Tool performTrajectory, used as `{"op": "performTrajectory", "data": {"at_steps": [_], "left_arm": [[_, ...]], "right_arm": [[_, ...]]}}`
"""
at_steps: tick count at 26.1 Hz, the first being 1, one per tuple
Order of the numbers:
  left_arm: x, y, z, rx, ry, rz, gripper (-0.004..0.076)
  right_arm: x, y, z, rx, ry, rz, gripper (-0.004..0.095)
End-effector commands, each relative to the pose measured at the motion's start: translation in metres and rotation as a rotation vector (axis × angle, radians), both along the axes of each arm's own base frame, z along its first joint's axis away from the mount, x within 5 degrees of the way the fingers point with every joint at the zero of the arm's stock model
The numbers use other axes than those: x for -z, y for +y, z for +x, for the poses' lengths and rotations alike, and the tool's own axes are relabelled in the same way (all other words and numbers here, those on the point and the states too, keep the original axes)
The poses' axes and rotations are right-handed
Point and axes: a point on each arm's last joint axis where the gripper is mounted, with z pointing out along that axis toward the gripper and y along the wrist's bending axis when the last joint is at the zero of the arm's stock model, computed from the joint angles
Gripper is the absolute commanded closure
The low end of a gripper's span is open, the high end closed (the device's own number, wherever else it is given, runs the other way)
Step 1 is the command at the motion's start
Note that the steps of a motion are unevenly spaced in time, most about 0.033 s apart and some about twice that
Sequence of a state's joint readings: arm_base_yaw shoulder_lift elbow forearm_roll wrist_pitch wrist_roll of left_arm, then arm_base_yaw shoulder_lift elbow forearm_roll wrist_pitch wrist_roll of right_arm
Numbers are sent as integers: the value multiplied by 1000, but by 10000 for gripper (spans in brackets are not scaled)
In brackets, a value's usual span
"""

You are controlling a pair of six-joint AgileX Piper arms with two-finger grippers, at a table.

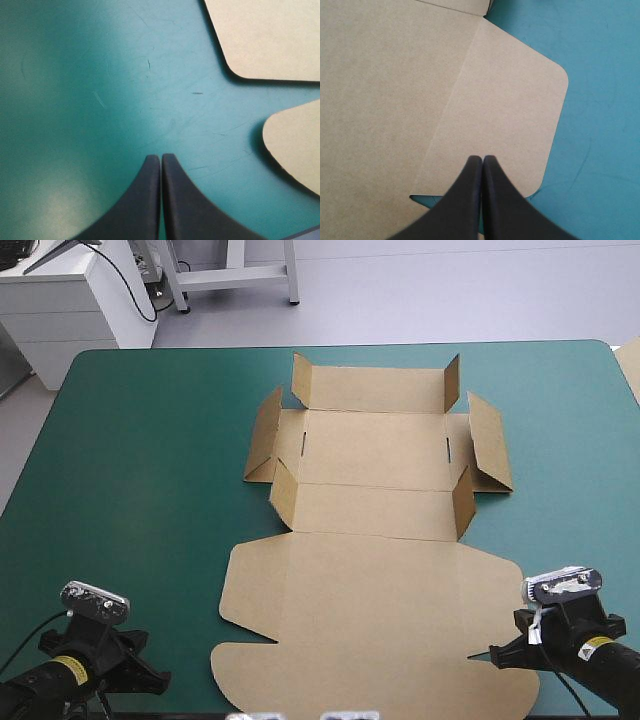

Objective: Fold the box

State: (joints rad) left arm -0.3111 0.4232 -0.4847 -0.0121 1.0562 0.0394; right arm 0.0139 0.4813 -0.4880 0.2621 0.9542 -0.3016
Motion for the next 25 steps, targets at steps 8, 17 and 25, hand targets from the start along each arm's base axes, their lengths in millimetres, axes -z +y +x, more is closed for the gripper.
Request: {"op": "performTrajectory", "data": {"at_steps": [8,17,25], "left_arm": [[-11,-2,4,-4,-61,-27,731],[-11,-2,4,-4,-61,-27,731],[-11,-2,4,-4,-61,-27,731]], "right_arm": [[-13,0,5,7,-71,12,929],[-18,0,6,8,-96,11,929],[-75,-3,20,32,-294,-9,929]]}}
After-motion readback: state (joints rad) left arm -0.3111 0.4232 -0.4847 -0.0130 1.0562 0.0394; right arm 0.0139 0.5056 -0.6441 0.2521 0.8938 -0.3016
